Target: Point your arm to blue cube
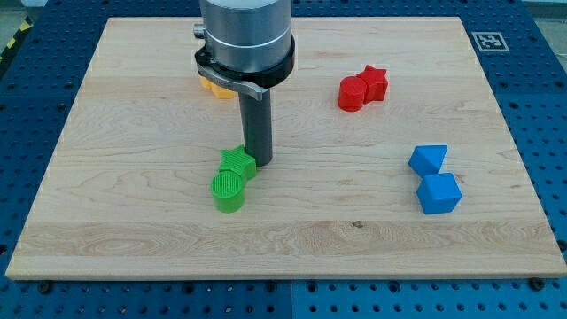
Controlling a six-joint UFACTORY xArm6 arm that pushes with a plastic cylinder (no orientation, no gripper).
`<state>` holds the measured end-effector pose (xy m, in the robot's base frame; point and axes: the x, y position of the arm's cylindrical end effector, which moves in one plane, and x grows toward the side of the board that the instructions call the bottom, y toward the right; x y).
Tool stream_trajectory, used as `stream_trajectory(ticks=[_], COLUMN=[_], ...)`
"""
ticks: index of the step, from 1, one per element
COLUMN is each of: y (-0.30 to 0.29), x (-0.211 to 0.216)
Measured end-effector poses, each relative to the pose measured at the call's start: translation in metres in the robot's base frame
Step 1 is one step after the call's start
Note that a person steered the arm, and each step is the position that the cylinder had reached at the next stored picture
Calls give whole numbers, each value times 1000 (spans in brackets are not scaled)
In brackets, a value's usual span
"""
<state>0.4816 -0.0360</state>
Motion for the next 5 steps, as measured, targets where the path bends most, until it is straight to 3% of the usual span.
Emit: stream_trajectory(ticks=[3,5], y=[53,111], x=[0,45])
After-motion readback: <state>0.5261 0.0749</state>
